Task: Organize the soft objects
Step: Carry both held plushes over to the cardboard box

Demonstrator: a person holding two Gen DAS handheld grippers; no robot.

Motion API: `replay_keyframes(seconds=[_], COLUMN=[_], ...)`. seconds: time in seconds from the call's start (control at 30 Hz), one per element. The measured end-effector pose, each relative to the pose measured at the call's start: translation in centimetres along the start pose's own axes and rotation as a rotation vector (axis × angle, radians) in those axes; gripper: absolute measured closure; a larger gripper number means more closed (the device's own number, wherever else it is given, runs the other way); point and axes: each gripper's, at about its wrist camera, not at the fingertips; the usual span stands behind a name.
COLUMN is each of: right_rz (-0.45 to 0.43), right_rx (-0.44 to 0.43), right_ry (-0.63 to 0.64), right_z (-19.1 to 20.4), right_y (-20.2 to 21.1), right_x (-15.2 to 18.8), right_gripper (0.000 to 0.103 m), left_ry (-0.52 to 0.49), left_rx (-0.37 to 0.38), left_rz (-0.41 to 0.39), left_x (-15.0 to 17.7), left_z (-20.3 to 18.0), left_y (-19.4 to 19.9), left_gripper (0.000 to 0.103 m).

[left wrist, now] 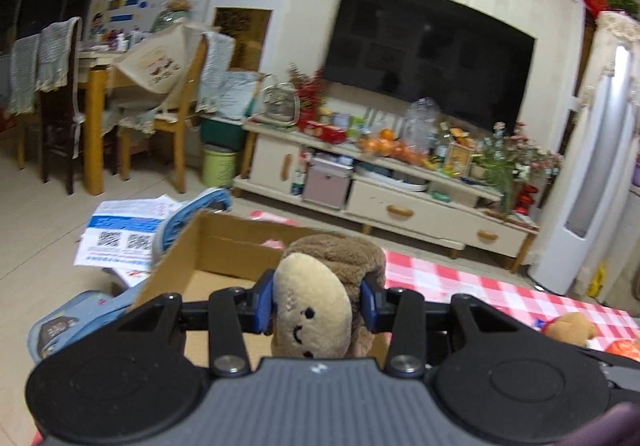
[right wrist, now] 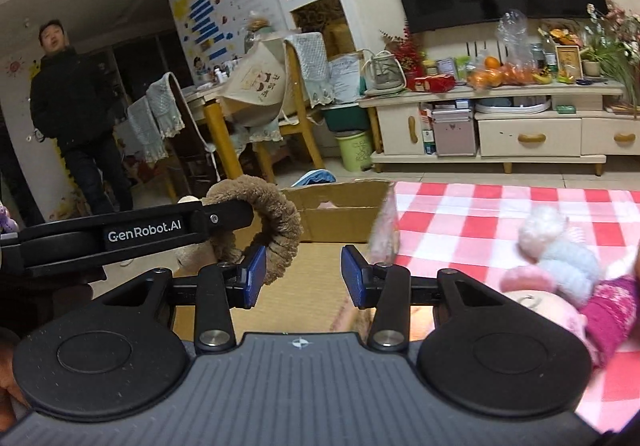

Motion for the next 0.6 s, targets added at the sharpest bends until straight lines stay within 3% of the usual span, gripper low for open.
replay_keyframes(seconds=[0.2, 0.3, 0.57, 0.6], right_rz=[0.039, 0.07, 0.23, 0.238], right_rx=[0.032, 0.082, 0.138, 0.147], right_ry=[0.012, 0.017, 0.049, 0.061], right_z=[-1.7, -3.8, -6.7, -6.6], right_y=[-0.3, 0.9, 1.8, 1.6], right_x=[1.0, 2.5, 9.3, 10.0], right_gripper=[0.048, 0.028, 0.023, 0.016], left_ry=[0.034, 0.031, 0.007, 0.005], left_rx=[-0.081, -0.107, -0.132, -0.133], left_rz=[0.029, 0.046, 0.088, 0.088], left_x=[0.0, 0.3, 1.1, 1.1], left_z=[2.0, 2.4, 2.2, 2.1], left_y=[-0.9, -1.1, -1.7, -1.6], left_gripper=[0.062, 0.062, 0.062, 0.062])
Point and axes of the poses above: each gripper's, at about its wrist camera, not at the fingertips, and y roughly against the way its jaws point, z to its left, x to its underside, and after that the axes turned 12 degrees about x, right-handed
